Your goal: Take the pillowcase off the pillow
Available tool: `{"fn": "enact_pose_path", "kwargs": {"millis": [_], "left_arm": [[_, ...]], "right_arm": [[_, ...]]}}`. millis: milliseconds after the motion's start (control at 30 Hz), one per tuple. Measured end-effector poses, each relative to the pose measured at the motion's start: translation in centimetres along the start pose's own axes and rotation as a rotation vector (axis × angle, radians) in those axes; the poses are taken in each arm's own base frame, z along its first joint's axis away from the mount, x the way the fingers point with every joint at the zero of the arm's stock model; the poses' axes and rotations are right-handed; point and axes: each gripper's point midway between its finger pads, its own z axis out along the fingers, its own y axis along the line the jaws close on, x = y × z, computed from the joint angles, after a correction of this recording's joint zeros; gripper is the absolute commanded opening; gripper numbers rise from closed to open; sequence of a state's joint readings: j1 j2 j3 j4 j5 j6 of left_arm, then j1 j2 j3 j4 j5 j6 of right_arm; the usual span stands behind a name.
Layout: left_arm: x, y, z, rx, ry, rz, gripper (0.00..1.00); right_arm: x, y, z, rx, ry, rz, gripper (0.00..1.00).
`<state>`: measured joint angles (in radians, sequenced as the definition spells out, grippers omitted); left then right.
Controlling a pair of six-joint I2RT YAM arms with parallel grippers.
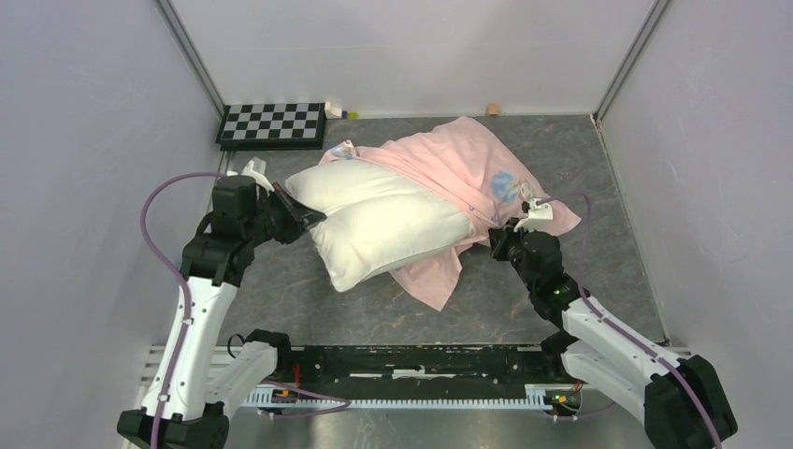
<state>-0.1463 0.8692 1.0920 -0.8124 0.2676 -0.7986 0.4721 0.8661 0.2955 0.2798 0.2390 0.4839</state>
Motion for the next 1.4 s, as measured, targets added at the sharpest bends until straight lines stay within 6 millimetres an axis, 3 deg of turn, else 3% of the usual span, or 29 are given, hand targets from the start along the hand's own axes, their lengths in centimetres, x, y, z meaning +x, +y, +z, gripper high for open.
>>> {"fn": "enact_pose_path", "kwargs": {"millis": [167, 233, 333, 433, 600, 767, 1033, 1400], "left_arm": [[1.1, 0.7, 0.9, 0.046, 0.005, -0.002, 0.02], [1.5, 0.8, 1.3, 0.07, 0.02, -0.009, 0.02], [1.9, 0.2, 2.0, 0.13, 0.043, -0.01, 0.02], [2.1, -0.5, 2.4, 0.164, 0.051, 0.008, 0.02], [3.2, -2.2, 2.4, 0.223, 0.069, 0.061, 0.02], [5.8, -3.0, 3.0, 0.246, 0.131, 0.112, 0.02], [10.1, -0.5, 4.2, 0.23, 0.214, 0.165, 0.02], [14.4, 1.9, 4.3, 0.31, 0.229, 0.204, 0.02]], "right_arm": [[0.9, 0.1, -0.2, -0.058, 0.046, -0.064, 0.07], [1.3, 0.0, -0.3, -0.068, 0.07, -0.093, 0.26], [1.5, -0.6, -0.3, -0.049, 0.109, -0.151, 0.69], [0.7, -1.1, -0.2, -0.014, 0.145, -0.209, 0.83], [-2.6, -0.4, -0.5, -0.013, 0.133, -0.273, 0.89], [-6.4, 1.6, -1.9, -0.079, 0.059, -0.303, 0.93], [-12.1, 6.0, -2.6, -0.215, -0.023, -0.316, 0.98], [-13.0, 11.1, 0.3, -0.417, 0.038, -0.306, 0.98]]}}
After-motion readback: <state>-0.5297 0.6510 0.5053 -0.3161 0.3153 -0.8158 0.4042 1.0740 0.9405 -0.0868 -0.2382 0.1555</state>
